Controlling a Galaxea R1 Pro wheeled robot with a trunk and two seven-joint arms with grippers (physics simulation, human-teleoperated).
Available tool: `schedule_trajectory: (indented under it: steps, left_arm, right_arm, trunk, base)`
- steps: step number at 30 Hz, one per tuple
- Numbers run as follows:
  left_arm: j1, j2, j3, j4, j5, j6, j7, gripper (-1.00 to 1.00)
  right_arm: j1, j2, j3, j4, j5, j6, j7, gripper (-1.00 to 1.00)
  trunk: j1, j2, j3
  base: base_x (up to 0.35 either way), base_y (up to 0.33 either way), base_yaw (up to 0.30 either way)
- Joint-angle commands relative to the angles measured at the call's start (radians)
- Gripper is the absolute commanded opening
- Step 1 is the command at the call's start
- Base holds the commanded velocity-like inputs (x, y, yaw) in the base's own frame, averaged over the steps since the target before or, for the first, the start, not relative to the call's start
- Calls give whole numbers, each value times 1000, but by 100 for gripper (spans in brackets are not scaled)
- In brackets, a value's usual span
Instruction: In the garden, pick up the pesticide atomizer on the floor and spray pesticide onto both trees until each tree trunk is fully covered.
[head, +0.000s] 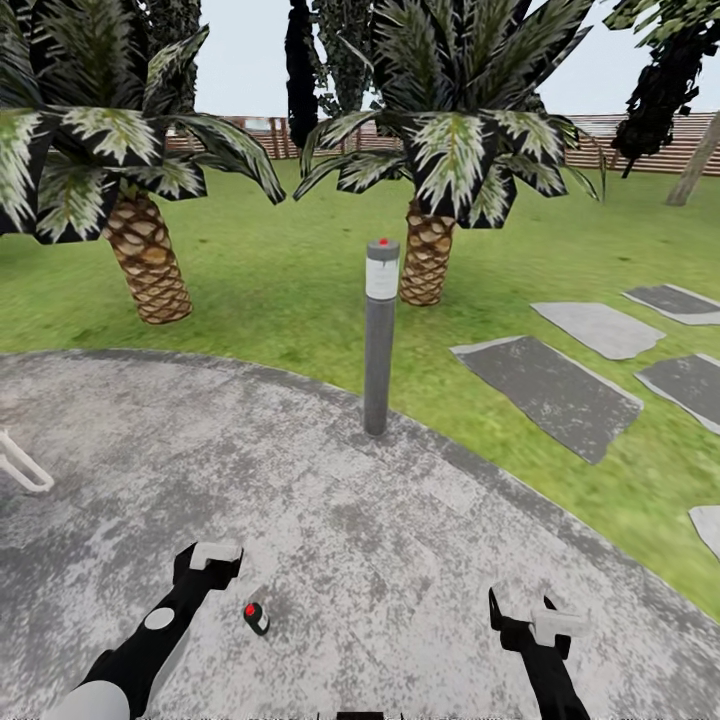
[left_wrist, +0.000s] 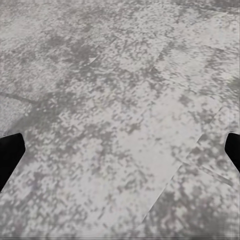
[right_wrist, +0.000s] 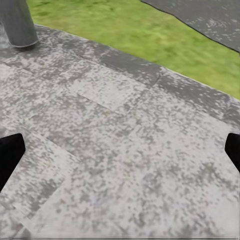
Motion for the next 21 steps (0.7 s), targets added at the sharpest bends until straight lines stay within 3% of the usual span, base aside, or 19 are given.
schedule_trajectory:
  steps: [1,13,21]
  left_arm:
    - [0,0,0,0,0,0,0,100]
    - [0,0,0,0,0,-1,0,100]
    - [0,0,1,0,0,-1,0,100]
  right_arm:
    - [0,0,0,0,0,0,0,100]
    - [0,0,1,0,-3,0,0,100]
    - [0,0,0,0,-3,-2,0,100]
  trunk:
    - [4,-7,-5]
    - [50,-91,-62]
    - [54,-93,-106]
  base:
    - [0,0,20]
    - [0,0,3]
    - [0,0,0]
